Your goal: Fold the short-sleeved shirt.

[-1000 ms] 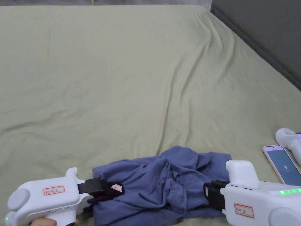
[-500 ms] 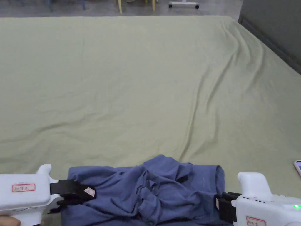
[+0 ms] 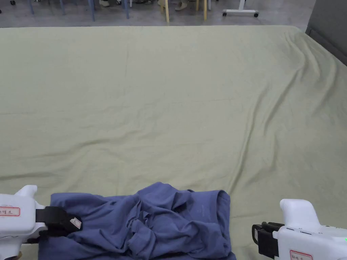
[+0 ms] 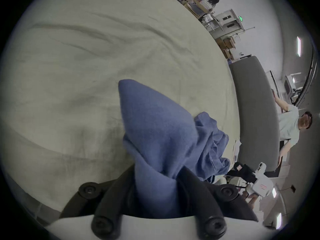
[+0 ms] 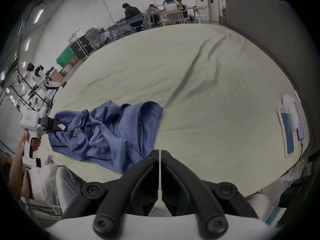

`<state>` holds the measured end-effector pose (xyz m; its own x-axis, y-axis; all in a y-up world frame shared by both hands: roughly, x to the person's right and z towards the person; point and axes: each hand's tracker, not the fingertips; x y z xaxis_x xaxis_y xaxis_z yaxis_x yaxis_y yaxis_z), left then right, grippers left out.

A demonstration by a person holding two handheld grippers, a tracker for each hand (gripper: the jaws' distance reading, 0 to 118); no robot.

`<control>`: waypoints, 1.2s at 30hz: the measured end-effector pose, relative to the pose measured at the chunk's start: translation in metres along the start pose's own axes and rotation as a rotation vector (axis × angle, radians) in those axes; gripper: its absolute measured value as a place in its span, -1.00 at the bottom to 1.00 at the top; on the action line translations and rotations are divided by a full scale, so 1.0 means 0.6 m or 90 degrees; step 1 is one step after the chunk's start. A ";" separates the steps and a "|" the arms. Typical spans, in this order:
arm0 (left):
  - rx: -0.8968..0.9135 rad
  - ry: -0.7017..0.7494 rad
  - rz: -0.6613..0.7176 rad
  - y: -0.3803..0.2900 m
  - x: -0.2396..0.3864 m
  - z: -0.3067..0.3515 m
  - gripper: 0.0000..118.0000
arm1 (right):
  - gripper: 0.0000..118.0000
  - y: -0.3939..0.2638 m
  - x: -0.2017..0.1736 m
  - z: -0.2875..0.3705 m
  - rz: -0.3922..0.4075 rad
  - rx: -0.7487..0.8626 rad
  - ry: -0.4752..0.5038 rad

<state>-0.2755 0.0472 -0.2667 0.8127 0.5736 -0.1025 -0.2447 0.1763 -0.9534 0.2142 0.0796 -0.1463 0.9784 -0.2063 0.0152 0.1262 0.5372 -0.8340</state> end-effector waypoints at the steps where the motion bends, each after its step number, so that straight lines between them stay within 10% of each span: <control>1: 0.001 0.007 -0.017 0.000 0.009 0.000 -0.93 | -0.92 -0.001 0.002 0.003 0.000 0.001 -0.001; 36: -0.108 -0.142 -0.147 -0.057 0.331 -0.219 -0.93 | -0.92 -0.017 0.069 0.054 -0.048 0.030 -0.053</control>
<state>-0.0361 0.0498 -0.2921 0.6961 0.6982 0.1675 0.0380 0.1972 -0.9796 0.2589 0.0919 -0.1196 0.9757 -0.1806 0.1244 0.2060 0.5608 -0.8019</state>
